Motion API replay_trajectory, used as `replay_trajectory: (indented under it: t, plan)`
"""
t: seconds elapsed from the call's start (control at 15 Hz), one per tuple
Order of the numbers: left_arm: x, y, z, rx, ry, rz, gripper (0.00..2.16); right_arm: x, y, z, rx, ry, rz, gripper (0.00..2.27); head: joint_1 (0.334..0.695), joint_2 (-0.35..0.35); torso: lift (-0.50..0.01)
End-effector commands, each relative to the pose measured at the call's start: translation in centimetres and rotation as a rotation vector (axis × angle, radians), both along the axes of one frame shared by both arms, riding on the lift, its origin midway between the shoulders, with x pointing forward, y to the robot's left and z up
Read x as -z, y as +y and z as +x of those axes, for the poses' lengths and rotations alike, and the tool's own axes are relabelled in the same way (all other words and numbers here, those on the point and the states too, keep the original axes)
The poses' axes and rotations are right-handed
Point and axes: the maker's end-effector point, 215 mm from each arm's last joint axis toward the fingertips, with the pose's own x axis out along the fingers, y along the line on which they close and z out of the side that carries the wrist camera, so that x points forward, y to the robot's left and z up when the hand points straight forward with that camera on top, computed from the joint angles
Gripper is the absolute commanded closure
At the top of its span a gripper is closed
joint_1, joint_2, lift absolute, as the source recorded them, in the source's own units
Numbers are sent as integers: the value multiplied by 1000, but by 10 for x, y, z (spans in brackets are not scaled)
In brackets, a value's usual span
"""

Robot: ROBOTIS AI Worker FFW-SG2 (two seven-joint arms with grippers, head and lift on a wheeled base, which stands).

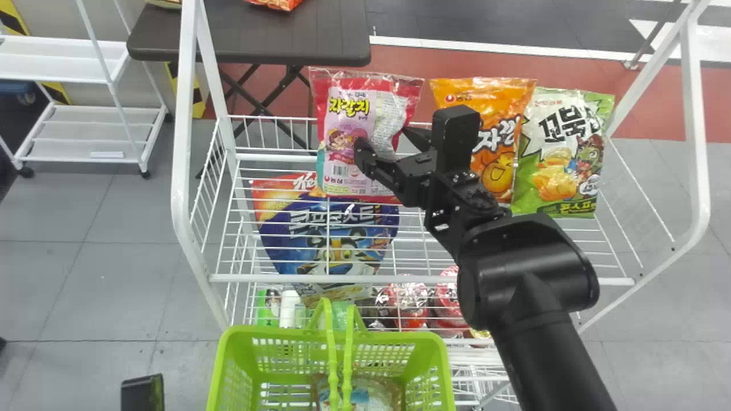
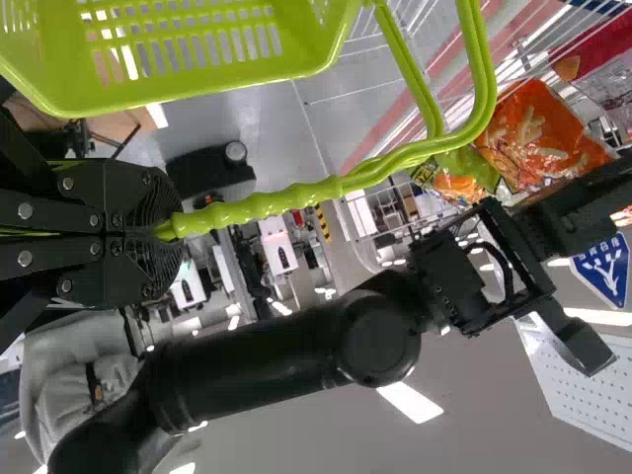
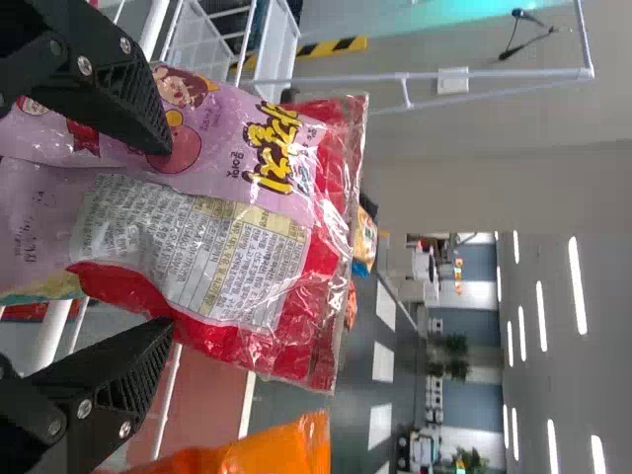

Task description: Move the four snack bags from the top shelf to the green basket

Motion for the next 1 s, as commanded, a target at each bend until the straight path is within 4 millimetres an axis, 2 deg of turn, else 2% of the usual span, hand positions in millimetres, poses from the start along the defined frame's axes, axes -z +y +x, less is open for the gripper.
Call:
replay_trajectory:
  t: [0.0,0.07,0.13,0.2,0.33,0.47,0.6,0.8,0.87,0.93]
  plan:
    - [0,-1,3,1,-1,-3,1190,20,8,-2,-53,88,-9,1501,695,-72,0]
    - [-1,-1,3,1,-3,-6,1190,26,9,-5,-56,107,-8,1990,695,-64,0]
    - [-1,-1,3,2,-2,-6,1190,30,10,-10,-66,114,-7,2074,695,-59,0]
    - [-1,-1,3,2,-2,-6,1190,35,8,-18,-65,134,-5,2128,695,-58,0]
    - [-1,1,4,-1,-4,-6,1190,26,2,-32,-59,136,17,2132,695,-59,0]
    - [-3,2,5,-4,-8,-5,1190,20,-8,-60,-67,204,57,2128,695,-62,0]
    - [-3,3,6,-7,-10,0,1190,4,-25,-91,-40,245,88,2128,695,-74,0]
    - [-7,1,7,-8,-23,15,1190,-29,-86,-138,30,250,103,2128,695,-117,0]
    - [-8,0,7,-7,-24,19,1190,-37,-103,-155,46,264,105,2132,695,-169,0]
    - [-8,-1,8,-8,-30,24,1190,-37,-116,-174,59,302,103,2128,695,-198,0]
